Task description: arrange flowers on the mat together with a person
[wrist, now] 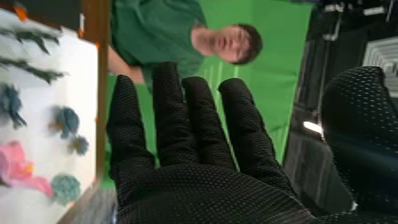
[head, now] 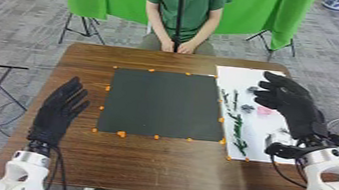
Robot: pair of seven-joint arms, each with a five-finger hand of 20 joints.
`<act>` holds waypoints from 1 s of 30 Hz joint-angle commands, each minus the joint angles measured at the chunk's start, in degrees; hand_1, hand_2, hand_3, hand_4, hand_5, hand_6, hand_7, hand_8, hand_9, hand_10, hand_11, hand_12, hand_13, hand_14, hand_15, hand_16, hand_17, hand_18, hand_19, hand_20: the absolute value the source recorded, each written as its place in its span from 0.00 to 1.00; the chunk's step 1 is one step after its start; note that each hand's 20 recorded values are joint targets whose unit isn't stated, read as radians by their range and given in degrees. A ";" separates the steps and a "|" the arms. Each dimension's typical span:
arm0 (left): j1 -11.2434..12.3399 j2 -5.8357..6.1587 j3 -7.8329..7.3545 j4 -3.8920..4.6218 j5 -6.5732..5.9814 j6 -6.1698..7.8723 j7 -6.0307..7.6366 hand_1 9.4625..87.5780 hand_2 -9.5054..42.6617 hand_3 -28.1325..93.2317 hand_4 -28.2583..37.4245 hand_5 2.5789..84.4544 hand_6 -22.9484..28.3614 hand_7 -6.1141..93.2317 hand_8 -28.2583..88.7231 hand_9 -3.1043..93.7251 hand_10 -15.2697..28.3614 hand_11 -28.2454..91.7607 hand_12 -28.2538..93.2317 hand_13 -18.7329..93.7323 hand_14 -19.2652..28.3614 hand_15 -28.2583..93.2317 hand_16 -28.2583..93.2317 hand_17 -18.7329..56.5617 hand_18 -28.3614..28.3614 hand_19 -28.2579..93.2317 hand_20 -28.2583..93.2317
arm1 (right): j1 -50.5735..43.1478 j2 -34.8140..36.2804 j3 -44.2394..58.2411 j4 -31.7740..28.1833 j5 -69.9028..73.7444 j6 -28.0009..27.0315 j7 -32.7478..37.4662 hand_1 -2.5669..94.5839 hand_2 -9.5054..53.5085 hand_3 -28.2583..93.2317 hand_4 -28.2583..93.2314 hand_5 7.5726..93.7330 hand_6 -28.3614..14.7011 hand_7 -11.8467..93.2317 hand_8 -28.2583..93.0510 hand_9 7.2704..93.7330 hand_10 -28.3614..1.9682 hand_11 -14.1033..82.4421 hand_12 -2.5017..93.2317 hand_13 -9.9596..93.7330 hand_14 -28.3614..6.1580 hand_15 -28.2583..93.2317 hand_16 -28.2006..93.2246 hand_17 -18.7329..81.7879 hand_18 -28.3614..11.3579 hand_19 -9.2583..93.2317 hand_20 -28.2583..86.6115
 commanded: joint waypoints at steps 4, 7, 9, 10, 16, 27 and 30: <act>-2.46 3.76 -0.54 -0.32 1.73 0.05 -0.36 0.27 0.03 0.76 0.03 0.30 0.52 0.24 0.15 0.22 0.57 0.38 0.37 0.31 0.61 0.36 0.28 0.13 0.83 0.55 0.29 | 1.71 -0.45 1.38 0.08 -3.75 -9.85 2.89 0.24 0.08 0.91 0.02 0.19 0.59 0.25 0.15 0.24 0.61 0.17 0.21 0.33 0.51 0.27 0.47 0.27 0.17 0.37 0.39; -2.05 4.13 -0.98 -0.64 1.77 -0.71 0.59 0.27 0.02 0.74 0.00 0.28 0.52 0.21 0.16 0.21 0.55 0.35 0.36 0.31 0.60 0.33 0.28 0.12 0.84 0.54 0.29 | 2.51 0.33 1.04 0.36 -3.27 -9.04 3.21 0.23 0.08 0.90 0.03 0.18 0.58 0.25 0.16 0.22 0.58 0.16 0.21 0.31 0.50 0.25 0.48 0.25 0.18 0.37 0.39; -1.20 3.99 -1.41 -1.23 2.02 -0.97 0.73 0.26 0.01 0.75 0.00 0.28 0.51 0.20 0.16 0.21 0.55 0.35 0.36 0.30 0.60 0.32 0.28 0.12 0.85 0.54 0.29 | 2.28 0.73 0.62 0.27 -2.48 -7.49 3.93 0.23 0.08 0.90 0.03 0.19 0.57 0.25 0.16 0.22 0.56 0.17 0.22 0.31 0.50 0.25 0.48 0.25 0.18 0.38 0.39; -0.41 3.69 -1.72 -1.57 2.17 -1.20 0.72 0.25 0.01 0.75 0.00 0.27 0.51 0.20 0.16 0.21 0.55 0.34 0.36 0.30 0.60 0.32 0.28 0.12 0.85 0.54 0.28 | 2.17 0.83 0.47 0.15 -2.24 -7.13 4.65 0.23 0.08 0.90 0.02 0.19 0.57 0.25 0.16 0.23 0.54 0.17 0.22 0.32 0.49 0.25 0.49 0.25 0.18 0.39 0.39; 0.47 2.86 -0.78 -1.54 1.93 -0.88 0.64 0.26 0.01 0.77 0.00 0.28 0.51 0.21 0.16 0.21 0.54 0.34 0.37 0.30 0.60 0.32 0.29 0.12 0.85 0.54 0.28 | -1.34 1.56 2.79 -1.44 -2.34 -5.94 4.60 0.22 0.11 0.90 0.02 0.21 0.55 0.27 0.15 0.24 0.50 0.20 0.23 0.35 0.50 0.26 0.50 0.25 0.18 0.44 0.40; -0.64 1.89 0.68 -0.73 1.46 -0.17 -0.41 0.25 0.01 0.78 0.01 0.29 0.51 0.23 0.16 0.21 0.55 0.35 0.38 0.31 0.61 0.33 0.29 0.12 0.83 0.54 0.29 | -4.33 -0.26 4.28 -2.87 -2.62 -3.53 3.20 0.22 0.12 0.90 0.02 0.22 0.55 0.28 0.15 0.25 0.49 0.22 0.23 0.36 0.49 0.28 0.51 0.25 0.18 0.46 0.41; -2.27 2.10 0.99 0.08 1.88 -1.04 -0.94 0.26 0.02 0.78 0.01 0.29 0.51 0.23 0.16 0.21 0.55 0.35 0.38 0.31 0.61 0.33 0.29 0.12 0.83 0.54 0.29 | -4.56 -0.98 3.88 -3.12 -2.21 -1.69 2.22 0.22 0.12 0.90 0.02 0.23 0.55 0.29 0.15 0.25 0.48 0.22 0.23 0.36 0.50 0.28 0.51 0.25 0.18 0.46 0.41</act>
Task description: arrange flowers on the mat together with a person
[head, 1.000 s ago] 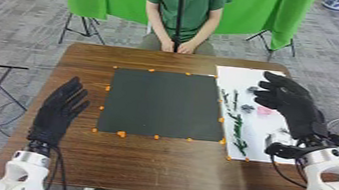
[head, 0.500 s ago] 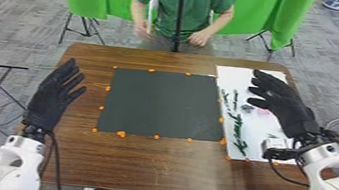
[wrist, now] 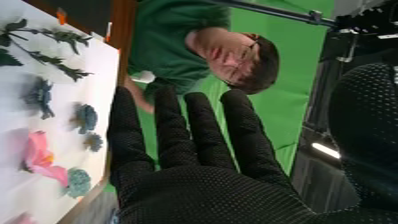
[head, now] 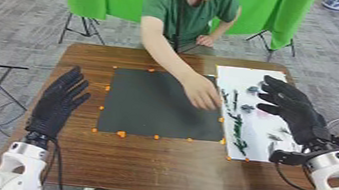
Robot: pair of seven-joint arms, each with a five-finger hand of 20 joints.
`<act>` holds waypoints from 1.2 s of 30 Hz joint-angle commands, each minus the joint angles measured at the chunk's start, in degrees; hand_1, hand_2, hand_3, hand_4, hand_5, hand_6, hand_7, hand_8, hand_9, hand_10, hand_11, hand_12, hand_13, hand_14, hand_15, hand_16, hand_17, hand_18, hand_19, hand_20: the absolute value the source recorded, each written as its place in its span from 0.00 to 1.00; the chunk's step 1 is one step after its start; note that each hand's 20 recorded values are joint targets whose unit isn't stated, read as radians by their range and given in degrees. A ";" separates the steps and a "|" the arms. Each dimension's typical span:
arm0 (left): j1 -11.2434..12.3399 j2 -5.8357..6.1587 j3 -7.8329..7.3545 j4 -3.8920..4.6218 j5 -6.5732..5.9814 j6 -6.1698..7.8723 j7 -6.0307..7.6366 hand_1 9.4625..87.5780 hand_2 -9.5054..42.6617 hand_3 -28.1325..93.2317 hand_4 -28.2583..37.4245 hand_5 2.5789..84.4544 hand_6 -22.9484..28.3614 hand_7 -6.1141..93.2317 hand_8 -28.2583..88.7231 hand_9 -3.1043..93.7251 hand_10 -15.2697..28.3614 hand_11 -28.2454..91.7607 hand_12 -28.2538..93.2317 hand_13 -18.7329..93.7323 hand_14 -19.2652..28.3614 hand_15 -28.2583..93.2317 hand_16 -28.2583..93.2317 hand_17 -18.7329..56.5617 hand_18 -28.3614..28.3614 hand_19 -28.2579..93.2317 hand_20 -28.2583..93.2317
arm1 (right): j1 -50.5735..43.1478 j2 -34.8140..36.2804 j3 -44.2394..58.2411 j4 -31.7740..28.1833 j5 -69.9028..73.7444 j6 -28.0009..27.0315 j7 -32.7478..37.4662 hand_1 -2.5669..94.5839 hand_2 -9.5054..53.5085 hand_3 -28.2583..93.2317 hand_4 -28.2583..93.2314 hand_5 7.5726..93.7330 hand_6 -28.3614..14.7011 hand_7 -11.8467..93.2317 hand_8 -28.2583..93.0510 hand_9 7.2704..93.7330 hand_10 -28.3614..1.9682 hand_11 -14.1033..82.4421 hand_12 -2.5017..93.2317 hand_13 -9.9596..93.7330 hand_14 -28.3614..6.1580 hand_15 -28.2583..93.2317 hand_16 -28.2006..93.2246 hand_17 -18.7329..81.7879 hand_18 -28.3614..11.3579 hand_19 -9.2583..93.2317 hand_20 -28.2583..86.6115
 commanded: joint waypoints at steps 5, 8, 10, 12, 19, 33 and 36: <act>3.58 -2.76 0.31 0.71 -0.97 1.38 0.40 0.26 0.02 0.78 0.02 0.29 0.51 0.23 0.16 0.21 0.55 0.35 0.38 0.31 0.61 0.34 0.29 0.13 0.84 0.54 0.29 | -0.12 -1.28 -0.36 -0.89 0.71 1.32 0.90 0.22 0.12 0.91 0.02 0.23 0.55 0.29 0.14 0.26 0.48 0.23 0.23 0.36 0.49 0.29 0.51 0.25 0.18 0.46 0.41; 3.52 -3.07 0.12 0.74 -0.42 0.99 0.00 0.25 0.01 0.78 0.02 0.29 0.51 0.23 0.16 0.21 0.56 0.36 0.38 0.31 0.62 0.34 0.29 0.13 0.86 0.54 0.29 | 0.33 -1.56 -0.93 -1.08 1.37 2.15 1.54 0.22 0.13 0.90 0.02 0.24 0.55 0.30 0.14 0.27 0.48 0.24 0.23 0.37 0.49 0.30 0.50 0.25 0.18 0.47 0.41; 3.08 -2.98 0.02 0.74 -0.17 0.77 0.18 0.26 0.01 0.78 0.02 0.29 0.51 0.23 0.16 0.21 0.56 0.36 0.38 0.31 0.62 0.35 0.29 0.13 0.86 0.54 0.28 | 1.34 -1.34 -1.42 -0.86 0.62 1.43 1.53 0.23 0.13 0.90 0.02 0.24 0.55 0.30 0.14 0.27 0.48 0.24 0.23 0.37 0.49 0.31 0.50 0.25 0.18 0.48 0.41; 2.89 -2.58 -0.17 0.59 0.06 0.93 0.09 0.26 0.01 0.78 0.02 0.29 0.51 0.23 0.16 0.21 0.56 0.36 0.38 0.31 0.62 0.35 0.29 0.13 0.86 0.55 0.28 | 1.88 -1.68 -1.46 -0.69 0.41 0.39 1.47 0.23 0.13 0.90 0.02 0.25 0.55 0.31 0.14 0.27 0.48 0.25 0.23 0.37 0.49 0.31 0.49 0.26 0.18 0.48 0.41; 2.71 -2.93 0.19 0.57 0.41 0.48 -0.26 0.26 0.01 0.78 0.02 0.29 0.51 0.23 0.15 0.22 0.56 0.36 0.37 0.31 0.62 0.35 0.28 0.13 0.85 0.55 0.28 | 1.51 -1.61 -1.33 -0.62 1.10 -0.82 1.82 0.23 0.13 0.90 0.02 0.25 0.55 0.31 0.13 0.28 0.48 0.25 0.23 0.37 0.49 0.32 0.48 0.25 0.18 0.48 0.41; 2.98 -3.25 0.73 0.61 0.15 2.14 0.63 0.26 0.02 0.78 0.03 0.29 0.51 0.23 0.15 0.21 0.56 0.36 0.37 0.31 0.61 0.36 0.28 0.12 0.84 0.55 0.29 | 1.23 -2.30 -1.37 -0.49 1.05 -1.24 2.18 0.23 0.13 0.91 0.02 0.25 0.55 0.31 0.14 0.28 0.47 0.25 0.23 0.37 0.48 0.33 0.47 0.25 0.18 0.48 0.40; 2.83 -2.99 0.62 0.64 0.10 2.08 0.84 0.26 0.02 0.78 0.03 0.29 0.51 0.23 0.16 0.22 0.56 0.36 0.38 0.32 0.62 0.36 0.28 0.12 0.84 0.55 0.29 | 1.27 -2.34 -1.42 -0.54 1.18 -1.26 2.55 0.23 0.13 0.91 0.02 0.26 0.55 0.31 0.14 0.28 0.47 0.25 0.23 0.37 0.48 0.33 0.47 0.25 0.18 0.48 0.40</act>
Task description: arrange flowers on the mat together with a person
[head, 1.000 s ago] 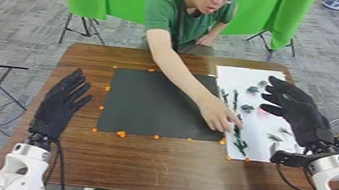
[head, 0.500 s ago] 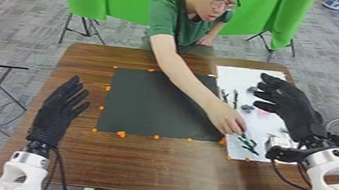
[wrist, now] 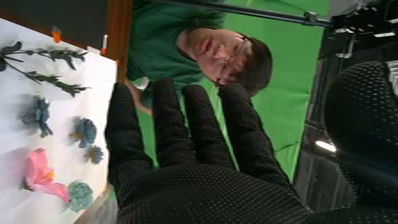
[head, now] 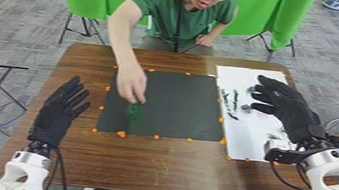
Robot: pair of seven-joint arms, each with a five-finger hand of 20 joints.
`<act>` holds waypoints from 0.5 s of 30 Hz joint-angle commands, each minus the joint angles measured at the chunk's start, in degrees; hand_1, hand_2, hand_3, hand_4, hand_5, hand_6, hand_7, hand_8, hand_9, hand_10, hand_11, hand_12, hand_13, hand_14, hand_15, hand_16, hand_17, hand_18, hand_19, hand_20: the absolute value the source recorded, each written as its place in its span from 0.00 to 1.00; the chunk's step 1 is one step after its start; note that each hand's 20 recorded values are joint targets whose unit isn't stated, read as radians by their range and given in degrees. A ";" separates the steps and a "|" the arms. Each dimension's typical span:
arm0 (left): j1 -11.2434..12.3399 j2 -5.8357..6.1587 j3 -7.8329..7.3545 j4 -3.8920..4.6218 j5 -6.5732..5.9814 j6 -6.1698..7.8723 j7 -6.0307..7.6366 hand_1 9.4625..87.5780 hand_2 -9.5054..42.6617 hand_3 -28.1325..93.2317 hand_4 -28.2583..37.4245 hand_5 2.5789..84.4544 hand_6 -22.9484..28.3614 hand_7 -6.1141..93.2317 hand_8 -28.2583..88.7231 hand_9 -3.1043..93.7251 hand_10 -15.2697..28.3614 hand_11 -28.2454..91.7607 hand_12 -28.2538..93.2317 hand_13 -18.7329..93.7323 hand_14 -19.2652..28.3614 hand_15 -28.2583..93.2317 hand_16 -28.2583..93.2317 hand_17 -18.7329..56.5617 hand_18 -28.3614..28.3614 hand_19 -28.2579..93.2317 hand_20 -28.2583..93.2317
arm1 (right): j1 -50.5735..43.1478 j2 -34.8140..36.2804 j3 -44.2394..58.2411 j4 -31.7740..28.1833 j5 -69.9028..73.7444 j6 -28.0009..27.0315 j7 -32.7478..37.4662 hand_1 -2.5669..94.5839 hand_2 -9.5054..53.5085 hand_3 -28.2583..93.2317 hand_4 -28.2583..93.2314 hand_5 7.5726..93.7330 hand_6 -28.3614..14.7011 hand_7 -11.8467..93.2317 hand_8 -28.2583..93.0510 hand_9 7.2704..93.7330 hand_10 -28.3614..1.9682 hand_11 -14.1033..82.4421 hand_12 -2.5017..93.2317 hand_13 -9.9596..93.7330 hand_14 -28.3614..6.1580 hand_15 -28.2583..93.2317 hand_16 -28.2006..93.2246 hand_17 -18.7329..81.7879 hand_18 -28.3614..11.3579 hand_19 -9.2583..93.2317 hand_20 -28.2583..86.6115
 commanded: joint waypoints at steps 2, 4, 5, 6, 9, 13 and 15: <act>0.48 0.51 0.61 0.32 -0.24 1.49 1.24 0.26 0.02 0.78 0.03 0.29 0.51 0.24 0.16 0.22 0.56 0.36 0.38 0.32 0.62 0.36 0.28 0.12 0.84 0.55 0.29 | -0.32 -0.58 0.06 0.03 -0.06 -0.51 0.37 0.22 0.13 0.91 0.02 0.26 0.55 0.30 0.14 0.28 0.47 0.25 0.23 0.37 0.48 0.33 0.46 0.25 0.18 0.48 0.40; 0.03 0.20 0.79 0.54 -0.20 1.20 0.77 0.26 0.02 0.78 0.03 0.29 0.51 0.24 0.15 0.22 0.56 0.36 0.38 0.32 0.62 0.36 0.28 0.13 0.84 0.55 0.29 | -0.69 -0.48 0.75 -0.07 0.02 -0.73 0.82 0.22 0.13 0.90 0.02 0.26 0.55 0.30 0.14 0.28 0.47 0.25 0.23 0.37 0.48 0.33 0.46 0.25 0.18 0.48 0.40; -0.40 0.06 1.13 0.79 -0.37 1.12 0.64 0.26 0.02 0.78 0.03 0.29 0.51 0.24 0.15 0.22 0.56 0.36 0.38 0.32 0.62 0.36 0.28 0.13 0.84 0.55 0.29 | -1.22 -0.24 1.42 -0.24 0.18 -0.70 0.96 0.22 0.13 0.90 0.02 0.26 0.55 0.30 0.14 0.28 0.47 0.25 0.23 0.37 0.48 0.33 0.46 0.25 0.18 0.48 0.40; -1.43 0.04 1.65 1.23 -0.63 1.06 0.20 0.26 0.02 0.78 0.03 0.29 0.51 0.24 0.15 0.22 0.56 0.37 0.38 0.32 0.62 0.36 0.28 0.13 0.84 0.55 0.29 | -1.50 -0.12 2.04 -0.31 0.31 -0.89 1.19 0.22 0.13 0.90 0.02 0.26 0.55 0.30 0.14 0.28 0.47 0.25 0.23 0.37 0.48 0.33 0.46 0.25 0.18 0.48 0.40; -2.28 0.08 1.85 1.64 -0.19 0.32 -0.53 0.26 0.02 0.78 0.03 0.29 0.51 0.24 0.15 0.22 0.56 0.37 0.37 0.32 0.62 0.36 0.28 0.13 0.84 0.55 0.29 | -2.14 0.08 2.62 -0.57 0.28 -0.51 1.30 0.22 0.13 0.91 0.02 0.26 0.55 0.30 0.14 0.28 0.47 0.25 0.23 0.37 0.48 0.33 0.46 0.25 0.17 0.48 0.40; -1.75 -0.57 1.49 1.59 -0.38 -0.71 -1.36 0.26 0.02 0.78 0.04 0.29 0.51 0.24 0.15 0.22 0.56 0.37 0.37 0.32 0.62 0.37 0.28 0.13 0.84 0.55 0.29 | -2.25 -0.56 2.21 -0.54 0.06 -0.37 1.74 0.22 0.13 0.90 0.02 0.26 0.54 0.30 0.14 0.28 0.47 0.24 0.23 0.37 0.48 0.33 0.46 0.25 0.18 0.48 0.40; -1.44 -0.81 1.12 1.46 -0.03 -1.55 -1.70 0.26 0.02 0.78 0.04 0.29 0.51 0.23 0.15 0.22 0.56 0.36 0.37 0.32 0.62 0.36 0.28 0.13 0.84 0.55 0.29 | -1.82 -0.71 1.75 -0.26 0.04 -0.42 2.21 0.22 0.13 0.90 0.02 0.25 0.54 0.30 0.14 0.28 0.47 0.24 0.23 0.37 0.48 0.33 0.46 0.25 0.18 0.48 0.40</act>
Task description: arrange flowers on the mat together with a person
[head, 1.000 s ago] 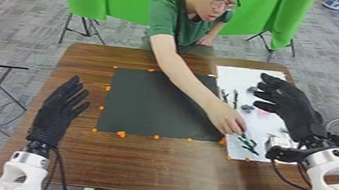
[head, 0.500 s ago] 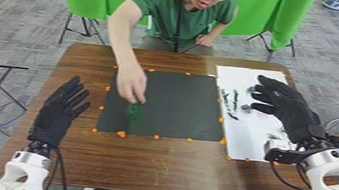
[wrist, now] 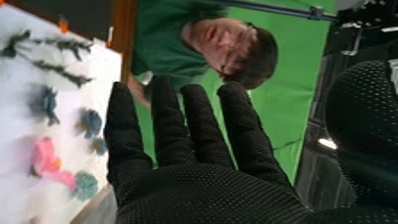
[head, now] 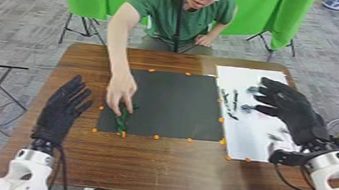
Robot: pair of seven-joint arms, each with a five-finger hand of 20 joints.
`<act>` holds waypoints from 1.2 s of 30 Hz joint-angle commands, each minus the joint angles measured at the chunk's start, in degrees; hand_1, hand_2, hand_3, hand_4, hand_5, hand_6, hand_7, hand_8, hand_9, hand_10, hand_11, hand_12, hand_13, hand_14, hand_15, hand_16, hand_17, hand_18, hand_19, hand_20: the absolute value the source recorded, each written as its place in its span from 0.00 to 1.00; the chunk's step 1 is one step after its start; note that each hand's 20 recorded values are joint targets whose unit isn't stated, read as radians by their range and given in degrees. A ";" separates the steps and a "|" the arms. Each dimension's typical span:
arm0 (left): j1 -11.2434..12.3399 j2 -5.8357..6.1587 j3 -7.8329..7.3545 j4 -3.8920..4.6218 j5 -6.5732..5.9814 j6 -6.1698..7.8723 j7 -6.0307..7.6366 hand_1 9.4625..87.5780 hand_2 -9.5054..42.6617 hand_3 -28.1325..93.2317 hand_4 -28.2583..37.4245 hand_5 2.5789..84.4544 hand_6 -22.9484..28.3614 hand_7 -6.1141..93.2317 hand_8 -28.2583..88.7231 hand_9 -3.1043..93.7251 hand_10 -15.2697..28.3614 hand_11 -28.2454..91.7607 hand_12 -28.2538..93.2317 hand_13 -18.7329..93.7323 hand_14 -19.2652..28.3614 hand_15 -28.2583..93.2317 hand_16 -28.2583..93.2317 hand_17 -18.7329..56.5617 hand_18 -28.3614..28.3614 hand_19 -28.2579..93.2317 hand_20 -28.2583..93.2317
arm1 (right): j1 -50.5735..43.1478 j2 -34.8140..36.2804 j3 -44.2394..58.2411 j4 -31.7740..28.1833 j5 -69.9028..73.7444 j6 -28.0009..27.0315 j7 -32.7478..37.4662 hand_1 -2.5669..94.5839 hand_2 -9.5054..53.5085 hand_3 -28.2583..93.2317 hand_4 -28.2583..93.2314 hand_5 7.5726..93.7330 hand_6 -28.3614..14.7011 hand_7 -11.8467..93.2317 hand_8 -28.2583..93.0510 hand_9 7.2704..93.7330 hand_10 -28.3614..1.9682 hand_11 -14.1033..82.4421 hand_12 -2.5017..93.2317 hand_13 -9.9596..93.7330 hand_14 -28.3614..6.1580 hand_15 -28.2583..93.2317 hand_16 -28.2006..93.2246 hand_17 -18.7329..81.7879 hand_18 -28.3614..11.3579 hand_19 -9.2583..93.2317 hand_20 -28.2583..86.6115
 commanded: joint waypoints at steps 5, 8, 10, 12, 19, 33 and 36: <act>1.27 -1.26 -1.11 -0.02 0.20 -2.05 -2.09 0.26 0.02 0.78 0.04 0.29 0.51 0.23 0.16 0.22 0.55 0.36 0.37 0.32 0.62 0.36 0.28 0.12 0.84 0.55 0.29 | 0.04 -0.34 -0.96 0.37 -1.76 -0.73 1.49 0.23 0.13 0.90 0.02 0.25 0.54 0.29 0.14 0.28 0.47 0.25 0.23 0.38 0.48 0.34 0.46 0.26 0.18 0.48 0.40; 1.51 -1.36 -1.50 -0.14 0.25 -2.09 -2.11 0.26 0.02 0.78 0.04 0.29 0.51 0.23 0.16 0.22 0.55 0.35 0.37 0.32 0.62 0.36 0.28 0.12 0.84 0.55 0.29 | -0.04 -0.33 -0.97 0.30 -1.46 -0.47 1.53 0.23 0.13 0.90 0.02 0.25 0.54 0.30 0.14 0.28 0.47 0.25 0.23 0.38 0.48 0.34 0.46 0.26 0.18 0.49 0.40; 1.70 -1.30 -1.45 -0.31 0.20 -1.80 -1.78 0.26 0.02 0.78 0.04 0.29 0.51 0.23 0.16 0.22 0.55 0.35 0.37 0.32 0.62 0.36 0.28 0.12 0.84 0.55 0.29 | -0.10 -0.34 -0.92 0.29 -1.49 -0.71 1.62 0.23 0.13 0.90 0.02 0.25 0.54 0.30 0.14 0.29 0.47 0.25 0.23 0.38 0.48 0.34 0.46 0.26 0.17 0.49 0.40; 1.64 -1.32 -1.38 -0.27 0.21 -2.07 -1.67 0.26 0.02 0.78 0.04 0.29 0.51 0.23 0.16 0.22 0.56 0.36 0.37 0.32 0.62 0.36 0.28 0.12 0.84 0.55 0.29 | -0.41 -0.34 -0.84 0.18 -1.42 -0.60 1.45 0.23 0.13 0.90 0.02 0.25 0.54 0.30 0.14 0.29 0.47 0.25 0.23 0.38 0.48 0.34 0.46 0.26 0.18 0.49 0.40; 1.47 -0.90 -0.82 -0.23 0.26 -2.08 -1.41 0.26 0.02 0.78 0.04 0.29 0.51 0.23 0.16 0.22 0.55 0.36 0.38 0.32 0.62 0.36 0.28 0.12 0.84 0.55 0.30 | -0.27 -0.29 -0.76 0.44 -1.37 -0.80 0.62 0.22 0.13 0.90 0.02 0.25 0.54 0.30 0.14 0.29 0.47 0.25 0.23 0.38 0.48 0.35 0.46 0.26 0.18 0.49 0.40; 2.10 -1.10 -1.38 -0.22 0.52 -2.79 -1.29 0.26 0.02 0.78 0.04 0.28 0.50 0.23 0.16 0.22 0.55 0.35 0.38 0.32 0.62 0.36 0.28 0.12 0.84 0.55 0.30 | -1.78 5.13 -0.14 -0.03 -6.23 6.91 -3.30 0.23 0.12 0.91 0.02 0.34 0.54 0.35 0.12 0.40 0.46 0.34 0.23 0.46 0.47 0.43 0.42 0.29 0.18 0.51 0.42; 2.60 -0.67 -1.69 -0.38 0.45 -2.52 -0.84 0.26 0.02 0.78 0.04 0.29 0.50 0.23 0.16 0.22 0.55 0.35 0.38 0.32 0.62 0.36 0.28 0.12 0.84 0.55 0.30 | -3.44 9.55 0.33 -0.77 -23.50 13.88 -1.02 0.27 0.07 0.90 0.01 0.40 0.52 0.38 0.12 0.49 0.42 0.50 0.27 0.54 0.46 0.58 0.37 0.35 0.19 0.62 0.43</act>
